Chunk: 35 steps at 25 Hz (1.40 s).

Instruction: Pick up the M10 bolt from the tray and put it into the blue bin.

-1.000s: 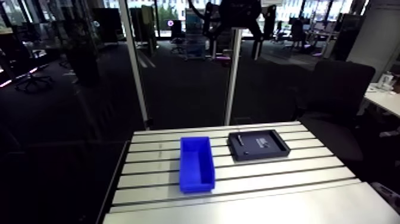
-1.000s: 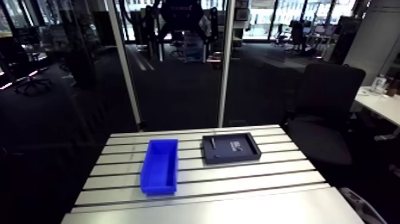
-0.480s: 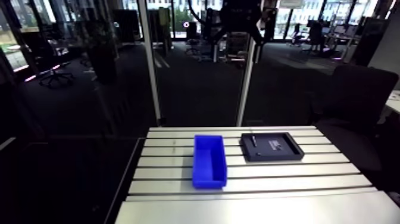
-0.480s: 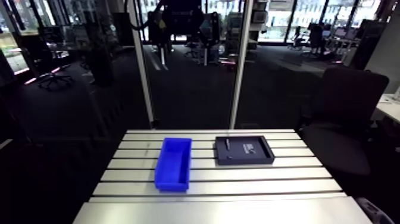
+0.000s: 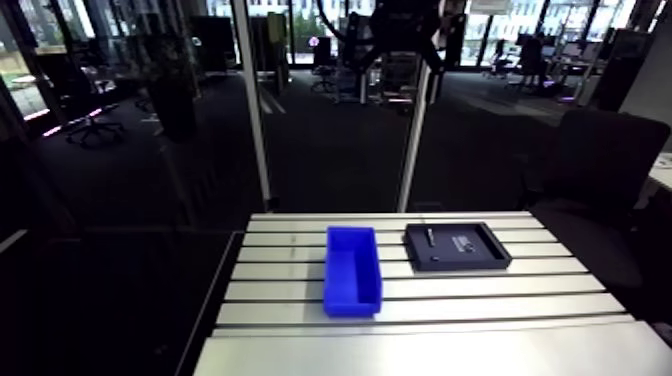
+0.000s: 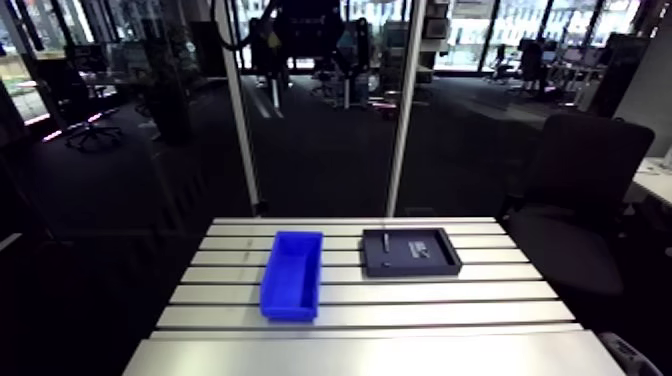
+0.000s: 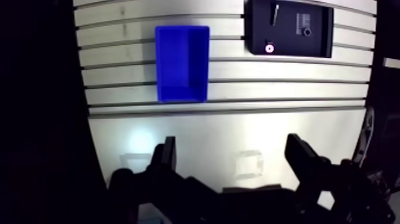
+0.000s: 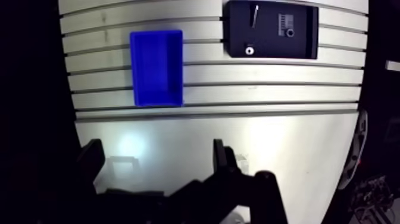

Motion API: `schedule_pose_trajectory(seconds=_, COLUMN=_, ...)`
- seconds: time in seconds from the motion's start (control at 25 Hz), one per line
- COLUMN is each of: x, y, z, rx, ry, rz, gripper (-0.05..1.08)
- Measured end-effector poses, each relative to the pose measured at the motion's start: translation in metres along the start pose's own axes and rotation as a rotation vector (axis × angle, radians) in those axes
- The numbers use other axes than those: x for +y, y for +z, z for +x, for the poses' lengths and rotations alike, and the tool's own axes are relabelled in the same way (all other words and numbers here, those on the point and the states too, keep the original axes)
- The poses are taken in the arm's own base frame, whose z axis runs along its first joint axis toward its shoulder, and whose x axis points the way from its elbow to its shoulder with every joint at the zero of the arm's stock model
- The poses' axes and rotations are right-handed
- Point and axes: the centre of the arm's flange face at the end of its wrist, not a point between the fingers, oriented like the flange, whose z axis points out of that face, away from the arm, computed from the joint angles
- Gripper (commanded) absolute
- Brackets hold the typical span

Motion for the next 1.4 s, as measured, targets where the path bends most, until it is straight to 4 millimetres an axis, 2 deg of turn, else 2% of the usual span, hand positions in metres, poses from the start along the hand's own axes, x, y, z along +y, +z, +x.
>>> schedule_pose_trajectory(seconds=0.2, x=0.023, y=0.001, z=0.005, rx=0.001, ry=-0.007, rz=-0.002, gripper=0.01)
schedule_pose_trajectory(seconds=0.44, x=0.073, y=0.011, z=0.023, rx=0.031, ry=0.038, rz=-0.003, gripper=0.01)
schedule_pose_trajectory(seconds=0.6, x=0.105, y=0.024, z=0.037, rx=0.049, ry=0.064, rz=-0.003, gripper=0.01)
schedule_pose_trajectory(seconds=0.72, x=0.121, y=0.039, z=0.05, rx=0.07, ry=0.079, rz=-0.005, gripper=0.01)
schedule_pose_trajectory(seconds=0.92, x=0.137, y=0.065, z=0.068, rx=0.088, ry=0.098, rz=-0.006, gripper=0.01)
schedule_pose_trajectory(seconds=1.16, x=0.146, y=0.096, z=0.086, rx=0.085, ry=0.105, rz=-0.005, gripper=0.01)
schedule_pose_trajectory(seconds=1.4, x=0.154, y=0.131, z=0.096, rx=0.067, ry=0.112, rz=-0.002, gripper=0.01)
